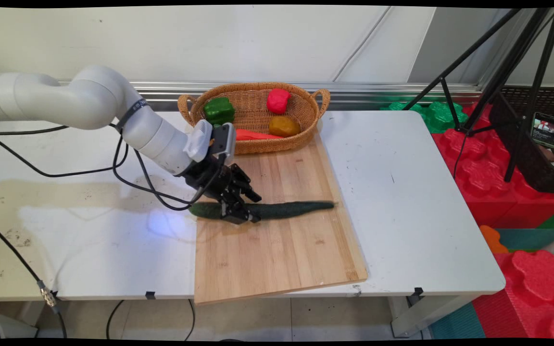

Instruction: Place the picked object on the cutting board

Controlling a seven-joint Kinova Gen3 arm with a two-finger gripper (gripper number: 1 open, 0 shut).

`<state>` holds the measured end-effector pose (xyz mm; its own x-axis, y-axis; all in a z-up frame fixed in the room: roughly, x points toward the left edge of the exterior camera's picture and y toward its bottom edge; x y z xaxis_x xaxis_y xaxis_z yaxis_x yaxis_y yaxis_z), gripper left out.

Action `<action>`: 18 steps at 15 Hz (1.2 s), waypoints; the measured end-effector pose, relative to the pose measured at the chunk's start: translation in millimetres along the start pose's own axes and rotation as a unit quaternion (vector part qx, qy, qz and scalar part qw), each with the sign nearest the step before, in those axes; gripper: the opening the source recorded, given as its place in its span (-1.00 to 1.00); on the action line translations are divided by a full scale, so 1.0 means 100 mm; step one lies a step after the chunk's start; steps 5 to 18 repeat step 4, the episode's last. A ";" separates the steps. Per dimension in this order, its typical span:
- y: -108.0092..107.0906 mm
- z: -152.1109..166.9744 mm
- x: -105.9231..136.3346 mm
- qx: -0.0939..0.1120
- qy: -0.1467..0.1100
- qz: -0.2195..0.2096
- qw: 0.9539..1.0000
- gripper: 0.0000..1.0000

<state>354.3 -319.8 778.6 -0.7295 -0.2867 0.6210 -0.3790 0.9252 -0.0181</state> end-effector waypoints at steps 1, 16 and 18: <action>0.00 0.03 0.01 0.001 0.001 0.000 1.000 1.00; -0.02 0.06 0.05 0.007 0.005 -0.002 1.000 1.00; -0.02 0.06 0.05 0.007 0.005 -0.002 1.000 1.00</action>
